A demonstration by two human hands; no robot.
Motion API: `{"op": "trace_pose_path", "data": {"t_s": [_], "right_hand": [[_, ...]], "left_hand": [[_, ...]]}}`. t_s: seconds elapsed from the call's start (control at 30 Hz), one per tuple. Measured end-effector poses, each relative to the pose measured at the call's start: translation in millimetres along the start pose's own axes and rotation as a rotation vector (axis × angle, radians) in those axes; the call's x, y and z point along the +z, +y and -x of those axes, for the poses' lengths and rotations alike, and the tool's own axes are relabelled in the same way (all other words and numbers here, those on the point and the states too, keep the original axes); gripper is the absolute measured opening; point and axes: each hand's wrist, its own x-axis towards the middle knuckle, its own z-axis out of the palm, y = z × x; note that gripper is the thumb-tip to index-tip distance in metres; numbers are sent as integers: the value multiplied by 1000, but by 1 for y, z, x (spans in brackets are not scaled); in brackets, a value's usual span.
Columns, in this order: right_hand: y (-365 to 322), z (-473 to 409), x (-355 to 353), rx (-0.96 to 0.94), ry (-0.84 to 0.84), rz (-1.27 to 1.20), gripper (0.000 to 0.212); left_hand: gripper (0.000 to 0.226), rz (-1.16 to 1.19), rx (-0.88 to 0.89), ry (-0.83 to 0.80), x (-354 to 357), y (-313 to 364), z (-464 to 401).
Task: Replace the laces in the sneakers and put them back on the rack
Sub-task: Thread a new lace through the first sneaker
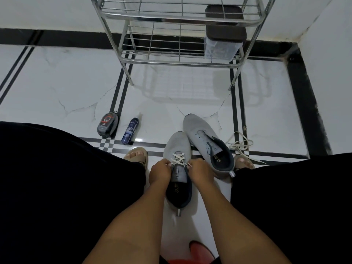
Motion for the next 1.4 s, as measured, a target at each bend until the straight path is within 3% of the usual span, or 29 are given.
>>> {"op": "trace_pose_path", "data": {"t_s": [0.27,0.4,0.53,0.67,0.8,0.87,0.93,1.03,1.4], "right_hand": [[5,-3,-2,297,14,-98,30],[1,3,-3,278,48,-102,31],[-21,-2,-33,323,240,-402,45],[-33,-13,-62,223,279,-577,38],[-38,-4,-50,131,99,-700,20],[-41,1,-34,106,18,-580,15],[-44,7,-16,26,-27,-267,14],[-45,13,2,-69,13,64,16],[-43,10,10,-123,87,181,17]], "left_hand": [[10,7,-97,114,2,0,-10],[21,21,-93,156,4,6,-4],[50,4,-85,81,2,12,4],[26,-208,-26,51,4,4,8],[22,-59,-74,27,-6,-3,5],[21,2,-82,-4,-7,-7,2],[21,30,-75,-21,-7,-10,1],[22,62,-60,-23,-5,-12,-1],[21,64,-47,-14,-3,-13,-1]]}}
